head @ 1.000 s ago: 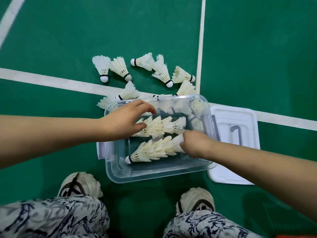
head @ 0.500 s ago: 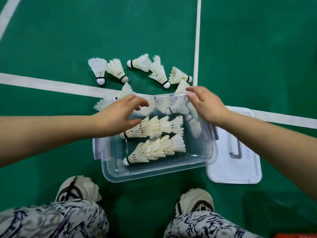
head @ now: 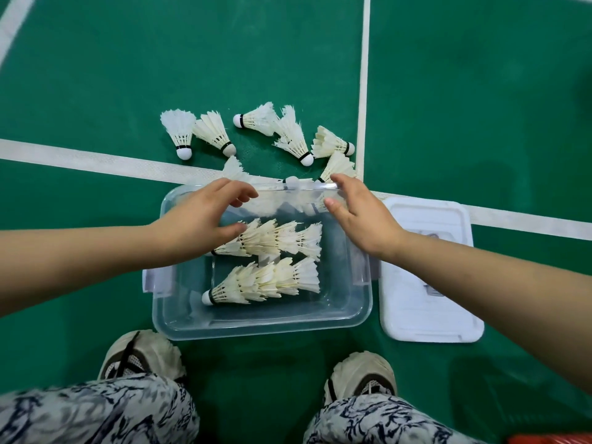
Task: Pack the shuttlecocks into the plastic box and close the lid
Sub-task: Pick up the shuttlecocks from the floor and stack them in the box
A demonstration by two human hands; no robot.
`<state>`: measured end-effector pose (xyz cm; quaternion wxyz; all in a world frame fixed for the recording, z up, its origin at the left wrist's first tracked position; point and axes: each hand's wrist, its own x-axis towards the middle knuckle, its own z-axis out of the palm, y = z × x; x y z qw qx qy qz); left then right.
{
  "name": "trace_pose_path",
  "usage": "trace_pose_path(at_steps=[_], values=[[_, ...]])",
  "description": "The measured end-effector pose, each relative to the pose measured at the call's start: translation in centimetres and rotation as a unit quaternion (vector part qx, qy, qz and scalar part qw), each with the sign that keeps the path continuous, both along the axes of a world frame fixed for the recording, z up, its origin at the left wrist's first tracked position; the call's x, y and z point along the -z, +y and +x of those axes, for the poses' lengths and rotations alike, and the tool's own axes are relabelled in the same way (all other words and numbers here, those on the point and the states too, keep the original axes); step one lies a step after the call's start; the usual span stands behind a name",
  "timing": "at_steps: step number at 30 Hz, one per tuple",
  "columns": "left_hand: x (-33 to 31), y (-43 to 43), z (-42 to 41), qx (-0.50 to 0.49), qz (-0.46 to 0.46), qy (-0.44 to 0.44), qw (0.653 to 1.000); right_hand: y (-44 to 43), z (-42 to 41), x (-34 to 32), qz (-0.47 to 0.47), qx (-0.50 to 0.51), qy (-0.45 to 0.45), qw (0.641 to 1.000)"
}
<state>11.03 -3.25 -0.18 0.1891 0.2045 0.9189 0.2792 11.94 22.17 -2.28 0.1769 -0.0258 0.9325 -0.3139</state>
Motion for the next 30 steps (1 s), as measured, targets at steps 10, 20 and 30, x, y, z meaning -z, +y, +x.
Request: trace_pose_path(at_steps=[10,20,30], values=[[0.1,-0.2,0.8,-0.021,0.012,-0.010,1.000,3.0,-2.8,0.5,0.041,0.028,0.026,0.998],[-0.6,1.5,-0.4,0.002,0.037,0.013,0.999,3.0,-5.9,4.9,0.225,-0.094,-0.097,0.965],[0.1,1.2,-0.9,0.016,0.040,0.018,0.999,2.8,-7.8,7.7,0.214,-0.070,-0.036,0.974]])
